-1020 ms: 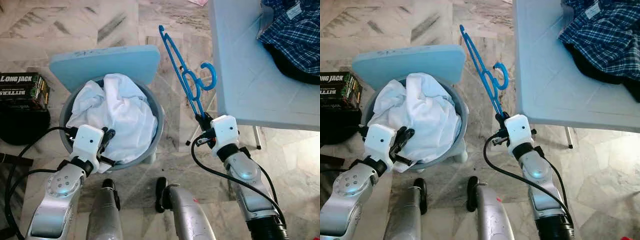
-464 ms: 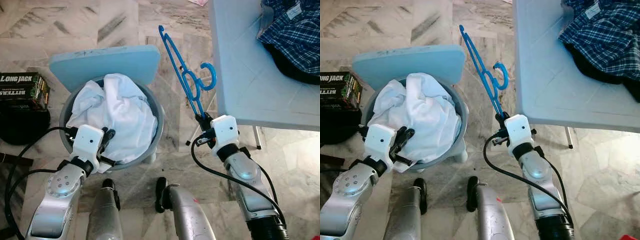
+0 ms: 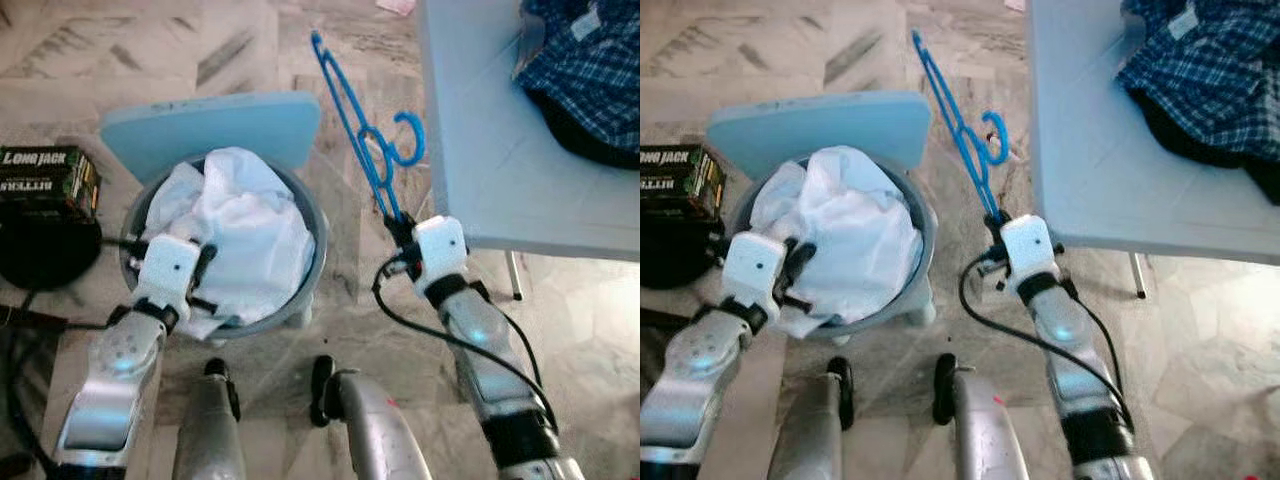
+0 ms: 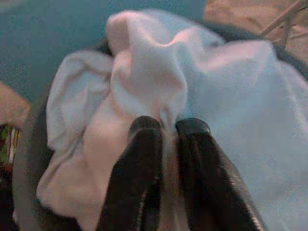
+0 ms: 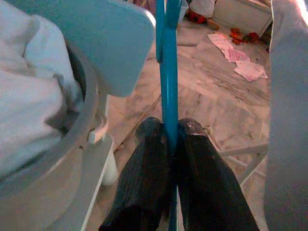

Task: Hang hanger

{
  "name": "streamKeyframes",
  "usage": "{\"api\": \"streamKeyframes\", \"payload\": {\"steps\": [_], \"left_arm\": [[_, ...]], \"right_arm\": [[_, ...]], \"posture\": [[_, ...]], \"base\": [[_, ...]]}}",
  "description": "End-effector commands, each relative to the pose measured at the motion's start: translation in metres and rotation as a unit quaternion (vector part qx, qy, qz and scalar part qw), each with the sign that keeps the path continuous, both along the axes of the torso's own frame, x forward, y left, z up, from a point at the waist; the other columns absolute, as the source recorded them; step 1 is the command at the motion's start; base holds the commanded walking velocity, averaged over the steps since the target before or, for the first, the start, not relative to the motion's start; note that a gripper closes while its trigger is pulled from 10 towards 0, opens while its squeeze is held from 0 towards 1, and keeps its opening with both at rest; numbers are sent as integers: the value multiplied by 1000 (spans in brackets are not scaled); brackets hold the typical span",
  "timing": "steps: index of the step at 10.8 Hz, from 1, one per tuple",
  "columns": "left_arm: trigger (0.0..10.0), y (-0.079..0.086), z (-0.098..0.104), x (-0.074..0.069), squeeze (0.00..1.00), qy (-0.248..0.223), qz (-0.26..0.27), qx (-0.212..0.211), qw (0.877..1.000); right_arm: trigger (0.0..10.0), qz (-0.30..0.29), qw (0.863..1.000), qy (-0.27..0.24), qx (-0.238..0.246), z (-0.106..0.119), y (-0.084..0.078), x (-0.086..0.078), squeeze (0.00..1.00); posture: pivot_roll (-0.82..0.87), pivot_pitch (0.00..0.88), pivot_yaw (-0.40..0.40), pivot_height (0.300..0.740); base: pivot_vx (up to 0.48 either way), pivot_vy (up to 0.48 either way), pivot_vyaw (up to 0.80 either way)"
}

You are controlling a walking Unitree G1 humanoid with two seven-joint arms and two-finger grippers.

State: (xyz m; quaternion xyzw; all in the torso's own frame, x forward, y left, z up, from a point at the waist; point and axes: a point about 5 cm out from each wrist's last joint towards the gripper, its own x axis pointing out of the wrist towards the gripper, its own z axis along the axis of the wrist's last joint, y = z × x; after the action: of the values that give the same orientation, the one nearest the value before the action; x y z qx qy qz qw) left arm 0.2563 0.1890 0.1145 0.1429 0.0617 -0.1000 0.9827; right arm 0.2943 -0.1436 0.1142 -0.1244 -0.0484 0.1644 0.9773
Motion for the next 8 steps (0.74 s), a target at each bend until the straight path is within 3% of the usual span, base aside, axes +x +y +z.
{"api": "streamKeyframes", "payload": {"steps": [1, 2, 3, 5, 7, 8], "left_arm": [[10000, 1, -11, -6, 1000, 25, 12, -4, 1000], [10000, 3, -31, -16, 1000, 84, 26, 12, 996], [10000, 6, -39, -24, 1000, 112, 45, 11, 993], [10000, 25, -60, -54, 1000, 170, 138, 21, 976], [10000, 38, -60, -67, 1000, 161, 204, 40, 965], [10000, 41, -50, -64, 1000, 123, 206, 69, 968]], "right_arm": [[10000, -3, 1000, 2, -3, -3, -7, -3, 0], [10000, -4, 1000, 0, -7, -2, -9, -1, 0], [10000, -5, 1000, 1, -9, -4, -10, -2, 0], [10000, -3, 1000, 9, -7, -9, -6, -8, 0], [10000, -4, 1000, 13, -5, -13, -6, -11, 0], [10000, -2, 1000, 13, -5, -13, -5, -13, 0]], "posture": [[102, 281, -149, 740], [104, 302, -132, 740], [107, 304, -127, 740], [122, 316, -124, 740], [122, 332, -125, 740], [120, 339, -128, 740]], "base": [[0, 0, 0], [0, 0, 0], [0, 0, 0], [0, 0, 0], [0, 0, 0], [0, 0, 0]]}}
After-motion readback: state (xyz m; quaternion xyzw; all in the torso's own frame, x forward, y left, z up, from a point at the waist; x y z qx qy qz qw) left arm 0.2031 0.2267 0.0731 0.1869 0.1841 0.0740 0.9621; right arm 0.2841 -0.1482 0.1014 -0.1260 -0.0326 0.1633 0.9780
